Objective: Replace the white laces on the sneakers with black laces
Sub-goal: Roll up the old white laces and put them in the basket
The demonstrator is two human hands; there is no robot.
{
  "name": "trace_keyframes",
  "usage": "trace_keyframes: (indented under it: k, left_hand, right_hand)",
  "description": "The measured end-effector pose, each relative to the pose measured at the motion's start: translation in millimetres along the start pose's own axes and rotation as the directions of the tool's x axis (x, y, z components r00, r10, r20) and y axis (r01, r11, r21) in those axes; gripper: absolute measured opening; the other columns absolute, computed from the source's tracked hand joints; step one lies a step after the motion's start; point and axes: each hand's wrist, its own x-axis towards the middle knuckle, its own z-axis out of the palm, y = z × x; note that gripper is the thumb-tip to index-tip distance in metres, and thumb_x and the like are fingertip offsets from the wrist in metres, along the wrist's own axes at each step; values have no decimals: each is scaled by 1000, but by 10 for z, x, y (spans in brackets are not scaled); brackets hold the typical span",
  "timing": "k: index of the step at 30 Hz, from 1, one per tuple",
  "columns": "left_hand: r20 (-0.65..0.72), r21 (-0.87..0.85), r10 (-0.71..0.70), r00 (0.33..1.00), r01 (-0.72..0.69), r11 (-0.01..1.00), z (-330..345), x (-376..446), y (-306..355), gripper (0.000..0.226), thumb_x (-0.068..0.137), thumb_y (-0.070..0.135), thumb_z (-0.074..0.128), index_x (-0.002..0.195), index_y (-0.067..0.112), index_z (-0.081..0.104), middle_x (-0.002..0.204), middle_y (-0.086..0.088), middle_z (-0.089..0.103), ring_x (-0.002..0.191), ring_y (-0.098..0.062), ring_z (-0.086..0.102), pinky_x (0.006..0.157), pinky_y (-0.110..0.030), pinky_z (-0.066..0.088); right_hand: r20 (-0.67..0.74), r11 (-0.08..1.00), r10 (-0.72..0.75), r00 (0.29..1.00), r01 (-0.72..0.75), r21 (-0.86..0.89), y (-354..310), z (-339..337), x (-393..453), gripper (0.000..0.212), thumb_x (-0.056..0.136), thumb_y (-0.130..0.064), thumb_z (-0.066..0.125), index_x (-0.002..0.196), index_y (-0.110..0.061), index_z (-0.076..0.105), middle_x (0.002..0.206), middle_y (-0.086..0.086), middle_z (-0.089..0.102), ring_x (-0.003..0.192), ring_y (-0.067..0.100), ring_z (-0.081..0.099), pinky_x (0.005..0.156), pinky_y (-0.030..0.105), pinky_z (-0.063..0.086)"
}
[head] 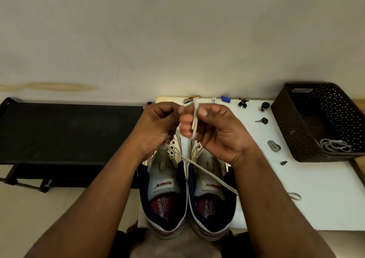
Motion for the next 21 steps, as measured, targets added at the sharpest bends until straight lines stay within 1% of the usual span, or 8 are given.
trace_keyframes:
  k: [3,7,9,11,13,14,16,21]
  left_hand:
    - [97,95,-113,989,104,990,23,-18,11,26,84,39,62,69,19,68,48,0,36,42,-10,27,49,-27,21]
    - [171,479,-183,968,81,874,-50,-8,0,18,88,38,64,102,32,74,66,-5,65,59,-17,57,63,-29,49]
    - [166,558,-182,969,60,828,-66,-1,-35,18,88,38,64,102,31,74,79,-2,71,72,-19,64,75,-36,54]
    - [108,595,-108,988,23,804,-69,8,-30,15,89,35,65,96,25,74,72,6,67,67,-13,64,70,-35,56]
    - [6,571,26,1000,-24,821,-104,35,-31,11,87,31,69,89,21,74,68,1,65,65,-18,64,62,-36,58]
    - [-25,571,94,995,-63,819,-131,41,-26,12,85,31,71,86,20,74,69,-4,66,65,-21,64,57,-36,56]
    - [-33,594,166,986,-114,796,-180,41,-23,16,79,34,76,85,19,76,72,-11,68,69,-28,64,61,-44,55]
    - [-106,554,278,955,-175,814,-255,15,19,15,70,23,84,76,13,74,72,-7,69,69,-28,66,63,-48,53]
  right_hand:
    - [-169,955,-132,977,171,241,-2,24,81,21,76,-17,59,82,-9,77,86,11,74,78,20,73,67,30,59]
    - [-402,838,-224,888,386,386,-15,-91,146,23,90,-14,52,94,-5,73,99,12,73,91,22,72,84,34,57]
    - [-438,877,-277,855,411,247,23,-146,163,21,92,-13,53,105,-6,67,106,11,72,102,22,69,94,35,53]
    - [-380,921,-384,841,320,-222,73,-169,165,24,91,-11,58,113,-8,67,115,9,69,112,19,64,102,36,47]
    - [-228,620,-424,876,97,-779,167,-190,172,27,91,-15,62,117,-11,68,116,3,69,112,9,62,103,35,47]
    - [-166,438,-395,904,26,-899,216,-201,182,27,92,-19,63,118,-15,68,111,1,71,105,8,65,97,36,50]
    - [-103,237,-335,937,-22,-971,273,-213,185,28,93,-29,61,119,-23,68,98,-1,74,91,12,66,84,38,53]
    - [-112,161,-141,984,-89,-983,150,-155,161,27,95,-30,57,119,-23,68,96,-2,74,83,10,63,76,29,50]
